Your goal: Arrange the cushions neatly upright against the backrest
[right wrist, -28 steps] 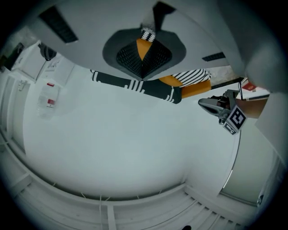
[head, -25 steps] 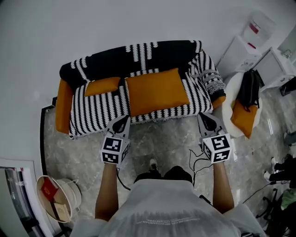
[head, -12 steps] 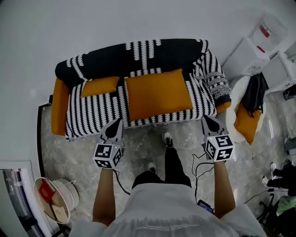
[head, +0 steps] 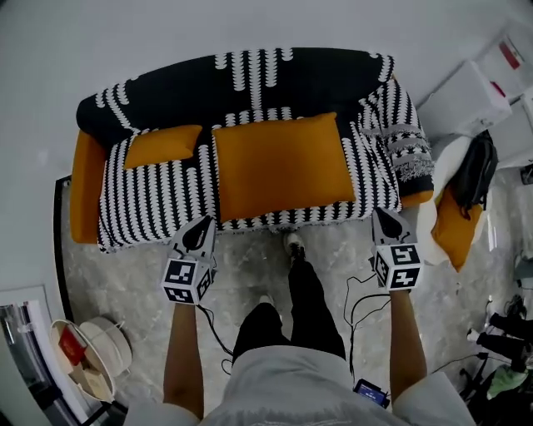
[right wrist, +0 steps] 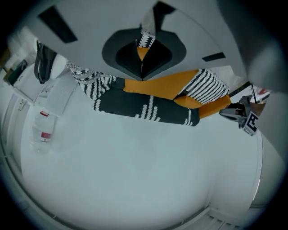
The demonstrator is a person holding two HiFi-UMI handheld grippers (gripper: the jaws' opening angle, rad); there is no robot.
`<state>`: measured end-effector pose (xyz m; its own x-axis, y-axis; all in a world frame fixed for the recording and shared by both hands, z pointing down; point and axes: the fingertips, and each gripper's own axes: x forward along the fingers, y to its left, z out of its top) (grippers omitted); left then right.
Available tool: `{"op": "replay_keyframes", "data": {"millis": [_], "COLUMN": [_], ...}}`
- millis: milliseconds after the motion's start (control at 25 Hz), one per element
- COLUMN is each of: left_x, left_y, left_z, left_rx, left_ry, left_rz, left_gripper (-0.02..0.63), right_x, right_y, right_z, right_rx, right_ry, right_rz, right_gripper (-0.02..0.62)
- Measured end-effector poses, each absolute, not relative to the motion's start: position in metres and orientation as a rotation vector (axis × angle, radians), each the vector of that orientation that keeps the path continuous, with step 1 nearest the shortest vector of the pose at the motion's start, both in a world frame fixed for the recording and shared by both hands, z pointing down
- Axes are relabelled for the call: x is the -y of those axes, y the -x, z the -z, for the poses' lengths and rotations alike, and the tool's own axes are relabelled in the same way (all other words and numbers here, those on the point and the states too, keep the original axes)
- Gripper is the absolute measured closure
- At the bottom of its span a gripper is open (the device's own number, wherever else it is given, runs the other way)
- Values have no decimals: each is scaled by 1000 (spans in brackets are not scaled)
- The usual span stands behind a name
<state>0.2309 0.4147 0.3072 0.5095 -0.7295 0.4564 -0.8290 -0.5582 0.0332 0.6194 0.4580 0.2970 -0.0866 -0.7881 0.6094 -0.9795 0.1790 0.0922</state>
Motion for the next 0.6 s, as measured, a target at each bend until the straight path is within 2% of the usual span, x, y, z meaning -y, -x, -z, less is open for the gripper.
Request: {"op": "replay_keyframes", "data": {"millis": [80,120,160,440,600], "left_x": [-407,-404,-401,-390,-380], "left_y": [-234,-234,-235,-237,-235], "left_z": [-335,-348,-361,-446,-488], "left_rx": [1311,1308,1305,1256,1273], "left_ry": [-2487,-2481,-2474,-2427,-2389], "left_rz": [-608,-622,-637,-727,-717], "left_gripper": [547,546,546,495,497], "right_x": [-447,-443,-440,-431,-427], "right_y": [-627,-630,-632,-651,-662], "right_z": [-323,-336,-348,-438,-489], "right_rx": [1933,1935,1935,1882,1843], "right_ry": [-1634,-1623,-1618,-1580,-1571], "right_rz": [-492,-508,-522,-599,-629], "right_gripper": [588,545,538,512,505]}}
